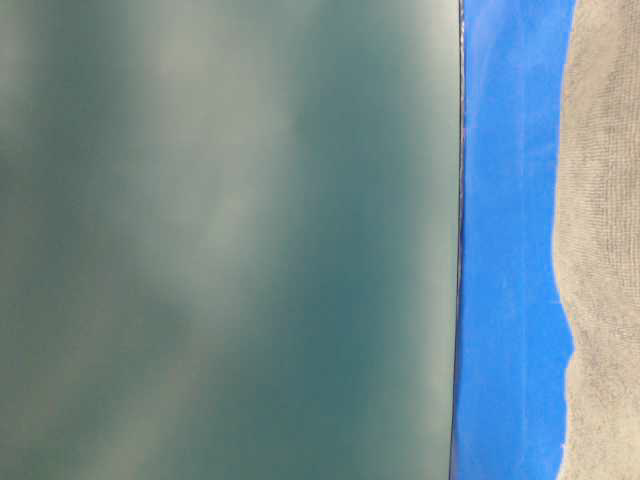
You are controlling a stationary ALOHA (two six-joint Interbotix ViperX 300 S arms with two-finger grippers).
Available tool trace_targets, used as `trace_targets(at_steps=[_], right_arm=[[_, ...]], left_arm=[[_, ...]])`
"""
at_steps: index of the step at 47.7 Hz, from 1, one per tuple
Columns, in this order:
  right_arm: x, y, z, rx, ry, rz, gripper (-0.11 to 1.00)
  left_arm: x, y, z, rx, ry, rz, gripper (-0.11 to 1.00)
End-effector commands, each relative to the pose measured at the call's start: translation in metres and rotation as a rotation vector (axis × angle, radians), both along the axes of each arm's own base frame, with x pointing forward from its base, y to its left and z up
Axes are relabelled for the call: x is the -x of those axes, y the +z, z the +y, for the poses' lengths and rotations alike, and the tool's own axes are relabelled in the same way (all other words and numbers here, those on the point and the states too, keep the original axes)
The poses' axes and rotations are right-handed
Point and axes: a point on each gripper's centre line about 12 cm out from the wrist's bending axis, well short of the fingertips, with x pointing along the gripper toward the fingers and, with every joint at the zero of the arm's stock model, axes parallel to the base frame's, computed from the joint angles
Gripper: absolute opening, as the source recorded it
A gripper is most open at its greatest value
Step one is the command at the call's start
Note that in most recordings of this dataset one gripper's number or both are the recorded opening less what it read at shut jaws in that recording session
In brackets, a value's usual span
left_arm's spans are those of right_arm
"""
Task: Fold a large towel.
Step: 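Move both grippers inward and grasp the grey towel's left and right corners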
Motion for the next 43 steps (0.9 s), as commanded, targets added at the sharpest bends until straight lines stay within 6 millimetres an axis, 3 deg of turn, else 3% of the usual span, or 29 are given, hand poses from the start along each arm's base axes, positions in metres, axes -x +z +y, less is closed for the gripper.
trace_targets(at_steps=[1, 5, 13, 21, 30, 34, 43], right_arm=[[-0.002, 0.006, 0.000, -0.021, 0.000, -0.003, 0.00], [-0.004, -0.002, -0.001, -0.066, -0.006, 0.123, 0.00], [0.006, -0.032, -0.004, -0.197, -0.048, 0.543, 0.00], [0.011, -0.068, -0.013, -0.358, -0.153, 0.751, 0.00], [0.011, -0.113, -0.016, -0.395, -0.225, 0.957, 0.00], [0.010, -0.133, -0.019, -0.406, -0.254, 1.026, 0.04], [0.002, -0.162, -0.032, -0.391, -0.314, 1.080, 0.58]], left_arm=[[-0.003, 0.008, 0.003, 0.052, 0.014, 0.035, 0.00], [-0.004, 0.000, 0.007, 0.057, 0.034, 0.136, 0.00], [-0.002, -0.024, 0.017, 0.075, 0.090, 0.321, 0.00], [-0.001, -0.056, 0.037, 0.106, 0.187, 0.465, 0.00], [-0.008, -0.097, 0.056, 0.144, 0.272, 0.594, 0.02], [-0.015, -0.108, 0.062, 0.149, 0.286, 0.624, 0.20], [-0.030, -0.136, 0.081, 0.135, 0.331, 0.709, 0.76]])
